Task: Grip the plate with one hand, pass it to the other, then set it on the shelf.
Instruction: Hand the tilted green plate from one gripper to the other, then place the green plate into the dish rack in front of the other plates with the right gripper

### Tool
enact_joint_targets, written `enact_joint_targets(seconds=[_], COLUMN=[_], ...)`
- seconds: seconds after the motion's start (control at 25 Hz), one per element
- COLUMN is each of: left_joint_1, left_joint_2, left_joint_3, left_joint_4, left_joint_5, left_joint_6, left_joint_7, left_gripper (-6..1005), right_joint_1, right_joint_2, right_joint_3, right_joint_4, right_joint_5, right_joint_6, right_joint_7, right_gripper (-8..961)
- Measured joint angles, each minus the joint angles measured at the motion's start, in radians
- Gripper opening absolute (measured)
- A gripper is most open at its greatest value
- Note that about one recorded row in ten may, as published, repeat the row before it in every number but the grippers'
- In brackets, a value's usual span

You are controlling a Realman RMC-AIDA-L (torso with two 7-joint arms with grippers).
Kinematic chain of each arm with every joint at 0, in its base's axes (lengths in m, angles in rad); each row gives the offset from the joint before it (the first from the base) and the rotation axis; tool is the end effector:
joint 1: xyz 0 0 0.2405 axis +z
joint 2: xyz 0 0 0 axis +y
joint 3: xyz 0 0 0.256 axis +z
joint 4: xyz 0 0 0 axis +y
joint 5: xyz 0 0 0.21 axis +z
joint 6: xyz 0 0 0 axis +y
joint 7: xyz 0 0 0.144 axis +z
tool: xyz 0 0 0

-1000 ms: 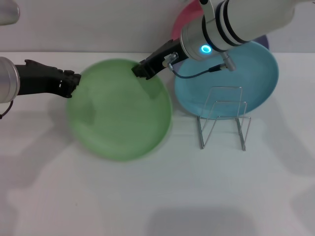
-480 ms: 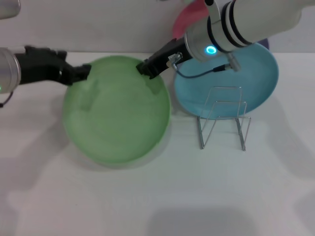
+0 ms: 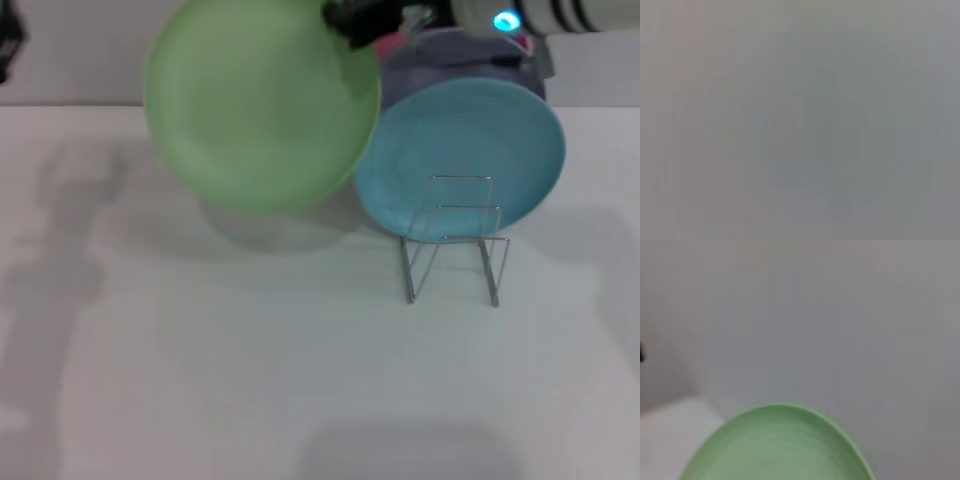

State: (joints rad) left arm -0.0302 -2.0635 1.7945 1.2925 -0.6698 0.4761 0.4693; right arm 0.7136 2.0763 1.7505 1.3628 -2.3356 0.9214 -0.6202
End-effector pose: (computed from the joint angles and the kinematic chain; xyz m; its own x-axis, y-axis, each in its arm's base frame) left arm -0.2365 0.3471 0.0679 0.7809 -0.1347 0.6100 0.6185 0.0291 -0.7853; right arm 0.0631 0.4312 0.0209 0.8837 -0.2756 -0.3783 -0.4546 -0.6975 -0.5539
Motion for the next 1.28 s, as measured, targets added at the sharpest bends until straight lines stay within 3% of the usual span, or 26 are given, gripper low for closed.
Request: enact_joint_targets(seconds=[0.12,0.16,0.2,0.32,0.36,0.4,0.48,0.52,0.56,0.64,0.72,0.76,0.96,1.28], left_joint_1=[-0.047,-0.087,-0.087,-0.152,-0.179,-0.179,-0.194,-0.194,-0.194,-0.193,-0.193,-0.193,-0.199,-0.2], left_joint_2=[0.002,0.001,0.001,0.0,0.0,0.0,-0.001,-0.001,-0.001,0.0,-0.001,-0.003,-0.004,-0.005], left_joint_3=[0.023,0.019,0.019,0.021,0.024,0.024,0.025,0.025,0.025,0.026,0.026,0.029,0.053,0.078], left_joint_4=[-0.241,-0.377,-0.377,-0.575,-0.669,-0.669,-0.751,-0.751,-0.768,-0.782,-0.792,-0.803,-0.838,-0.861], left_joint_5=[0.032,0.041,0.041,0.044,0.044,0.044,0.045,0.045,0.047,0.05,0.05,0.051,0.053,0.053], left_joint_6=[0.375,0.51,0.51,0.613,0.66,0.66,0.691,0.691,0.694,0.697,0.699,0.702,0.698,0.695], left_joint_7=[-0.158,-0.241,-0.241,-0.343,-0.399,-0.399,-0.455,-0.455,-0.462,-0.463,-0.464,-0.465,-0.466,-0.466], left_gripper=[786,787,789,791,791,791,792,792,792,792,792,792,791,792], right_joint_1=[-0.126,-0.208,-0.208,-0.342,-0.412,-0.412,-0.509,-0.509,-0.549,-0.575,-0.581,-0.583,-0.573,-0.571], right_joint_2=[0.001,0.0,0.0,0.002,0.003,0.003,0.001,0.001,0.002,0.003,0.004,0.004,0.002,0.004], right_joint_3=[-0.039,-0.061,-0.061,-0.074,-0.082,-0.082,-0.075,-0.075,-0.058,-0.037,-0.025,0.016,0.111,0.204], right_joint_4=[0.109,0.156,0.156,0.175,0.151,0.151,0.064,0.064,-0.013,-0.105,-0.142,-0.218,-0.339,-0.348], right_joint_5=[0.152,0.332,0.332,0.684,0.9,0.9,1.181,1.181,1.293,1.39,1.421,1.45,1.446,1.378], right_joint_6=[-0.105,-0.166,-0.166,-0.199,-0.183,-0.183,-0.068,-0.068,0.02,0.116,0.159,0.262,0.457,0.507], right_joint_7=[-0.135,-0.296,-0.296,-0.652,-0.89,-0.89,-1.254,-1.254,-1.448,-1.605,-1.655,-1.74,-1.926,-2.02], right_gripper=[38,38,38,39,39,39,39,39,39,39,39,39,39,39])
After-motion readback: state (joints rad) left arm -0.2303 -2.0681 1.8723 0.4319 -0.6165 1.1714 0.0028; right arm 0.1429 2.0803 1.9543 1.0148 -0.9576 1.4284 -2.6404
